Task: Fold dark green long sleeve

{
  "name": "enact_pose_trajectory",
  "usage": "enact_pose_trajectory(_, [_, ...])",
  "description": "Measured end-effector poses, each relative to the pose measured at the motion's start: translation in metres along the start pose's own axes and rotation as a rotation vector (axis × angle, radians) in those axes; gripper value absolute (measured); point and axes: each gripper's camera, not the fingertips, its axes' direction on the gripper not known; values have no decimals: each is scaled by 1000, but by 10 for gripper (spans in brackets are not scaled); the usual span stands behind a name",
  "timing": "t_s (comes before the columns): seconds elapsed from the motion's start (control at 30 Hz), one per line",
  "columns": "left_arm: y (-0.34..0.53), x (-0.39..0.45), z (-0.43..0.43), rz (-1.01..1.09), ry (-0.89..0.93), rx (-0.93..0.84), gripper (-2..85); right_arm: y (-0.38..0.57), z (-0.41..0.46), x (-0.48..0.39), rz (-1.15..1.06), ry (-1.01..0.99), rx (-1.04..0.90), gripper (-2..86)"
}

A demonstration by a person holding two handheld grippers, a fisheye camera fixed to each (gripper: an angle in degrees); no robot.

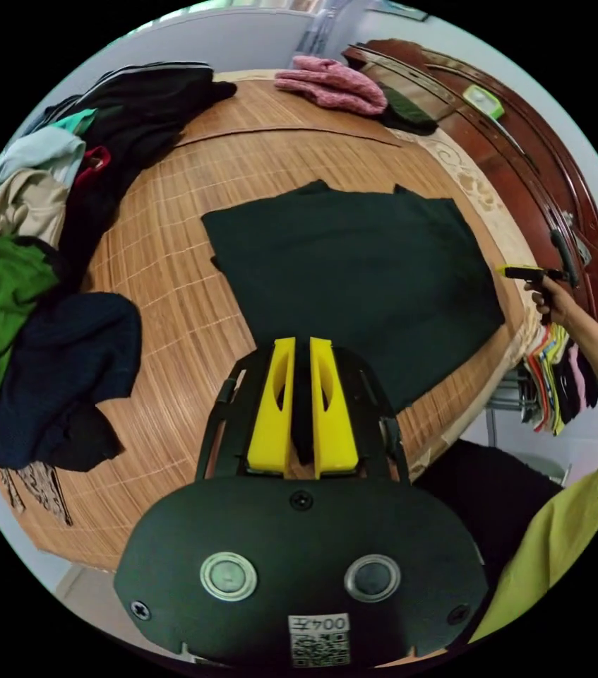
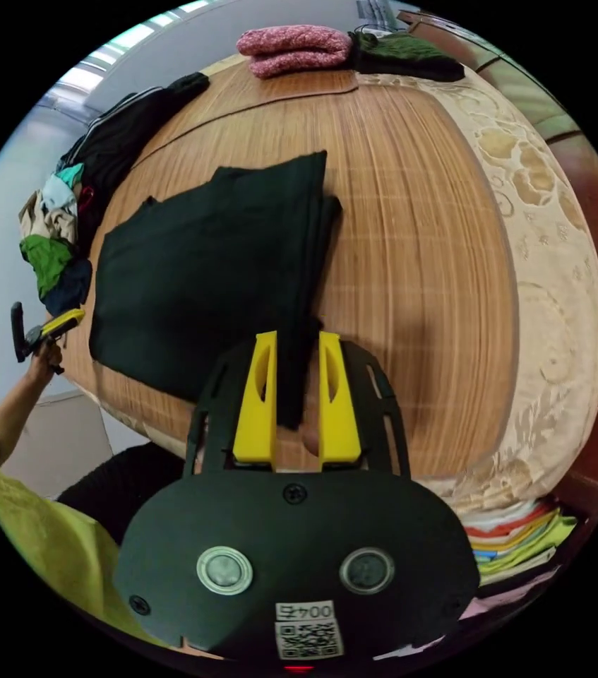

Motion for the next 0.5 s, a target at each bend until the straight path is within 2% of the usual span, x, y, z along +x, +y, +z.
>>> enact_pose_trajectory(0.17, [34, 43, 15, 34, 15, -114, 29, 68, 6, 20, -33, -59, -27, 83])
enact_pose_trajectory(0.23, [46, 60, 30, 59, -26, -195, 31, 76, 8, 21, -75, -56, -45, 81])
enact_pose_trajectory(0.33, [51, 78, 37, 101, -63, -208, 31, 76, 13, 23, -148, -41, -72, 52])
enact_pose_trajectory(0.37, [50, 80, 38, 99, -59, -214, 31, 74, 18, 25, -166, -14, -100, 20])
enact_pose_trajectory(0.5, [47, 90, 34, 56, -4, -252, 32, 77, 31, 45, -173, 56, -180, 6])
